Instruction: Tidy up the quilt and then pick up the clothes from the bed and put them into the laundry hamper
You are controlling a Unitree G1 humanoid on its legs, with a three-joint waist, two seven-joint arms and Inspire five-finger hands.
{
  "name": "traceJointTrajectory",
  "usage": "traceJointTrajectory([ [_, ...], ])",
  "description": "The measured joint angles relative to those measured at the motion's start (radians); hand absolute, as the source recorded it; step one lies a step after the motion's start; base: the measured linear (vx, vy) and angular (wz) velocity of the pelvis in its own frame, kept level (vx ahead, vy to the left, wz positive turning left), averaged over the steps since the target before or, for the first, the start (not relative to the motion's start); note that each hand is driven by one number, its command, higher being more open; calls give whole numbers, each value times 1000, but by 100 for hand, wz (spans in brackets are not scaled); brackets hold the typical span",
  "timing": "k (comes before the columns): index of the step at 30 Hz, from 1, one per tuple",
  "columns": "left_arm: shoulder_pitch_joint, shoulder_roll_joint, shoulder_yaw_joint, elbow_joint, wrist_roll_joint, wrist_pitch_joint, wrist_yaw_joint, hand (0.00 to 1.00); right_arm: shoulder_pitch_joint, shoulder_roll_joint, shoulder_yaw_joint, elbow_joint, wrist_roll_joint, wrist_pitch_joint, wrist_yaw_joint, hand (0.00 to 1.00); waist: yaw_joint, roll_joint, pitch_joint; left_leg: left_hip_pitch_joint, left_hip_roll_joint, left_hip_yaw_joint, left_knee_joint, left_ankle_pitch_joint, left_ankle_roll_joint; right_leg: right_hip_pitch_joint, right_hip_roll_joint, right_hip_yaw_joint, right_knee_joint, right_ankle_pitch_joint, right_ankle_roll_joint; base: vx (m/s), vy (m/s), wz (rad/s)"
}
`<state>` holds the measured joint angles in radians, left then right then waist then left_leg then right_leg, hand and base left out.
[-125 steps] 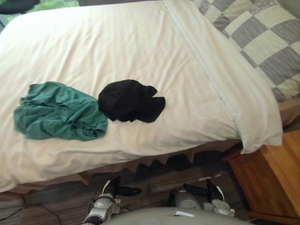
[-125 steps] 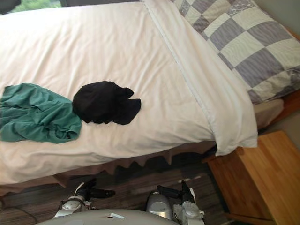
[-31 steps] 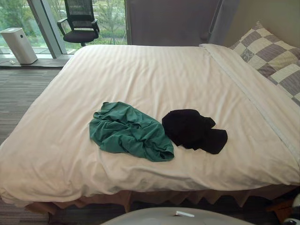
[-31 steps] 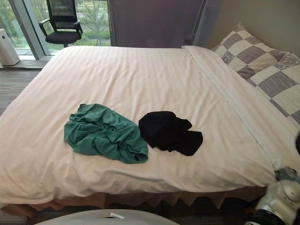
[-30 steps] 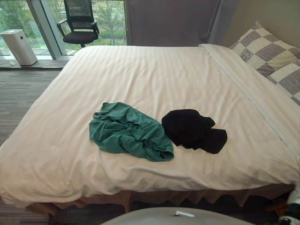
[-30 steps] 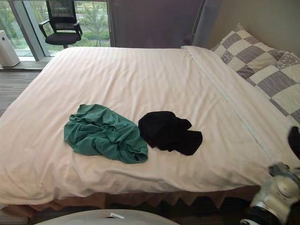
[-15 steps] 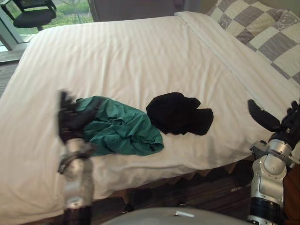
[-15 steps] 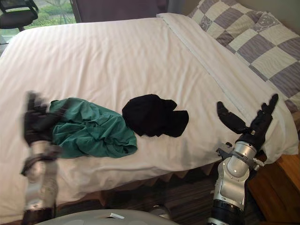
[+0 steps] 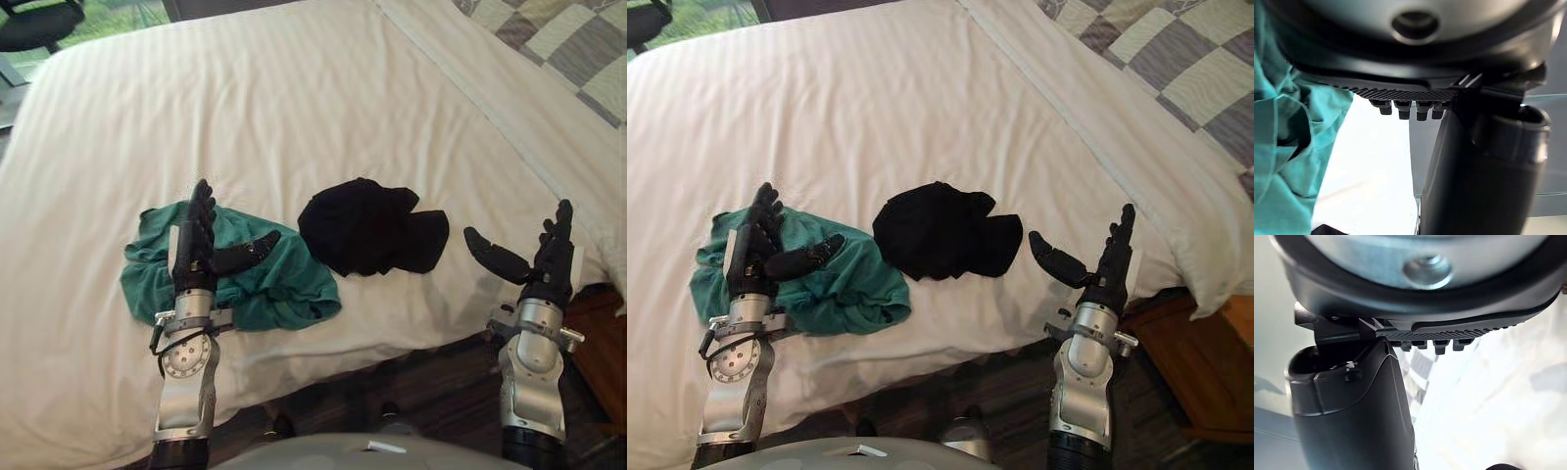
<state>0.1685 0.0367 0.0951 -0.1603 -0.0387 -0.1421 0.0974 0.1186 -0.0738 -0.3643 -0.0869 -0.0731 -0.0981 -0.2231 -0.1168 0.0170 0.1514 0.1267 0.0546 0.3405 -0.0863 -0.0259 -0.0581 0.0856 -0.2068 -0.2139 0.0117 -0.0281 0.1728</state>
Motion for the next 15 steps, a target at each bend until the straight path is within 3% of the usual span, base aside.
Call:
traceJointTrajectory([
  [15,80,-50,101,67,132,41,46,100,74,46,78,-10,-1,0,21,100,29,1,0,-1,2,6,0,-15,-1,1,-1,-6,3,1,2,10,-46,1],
])
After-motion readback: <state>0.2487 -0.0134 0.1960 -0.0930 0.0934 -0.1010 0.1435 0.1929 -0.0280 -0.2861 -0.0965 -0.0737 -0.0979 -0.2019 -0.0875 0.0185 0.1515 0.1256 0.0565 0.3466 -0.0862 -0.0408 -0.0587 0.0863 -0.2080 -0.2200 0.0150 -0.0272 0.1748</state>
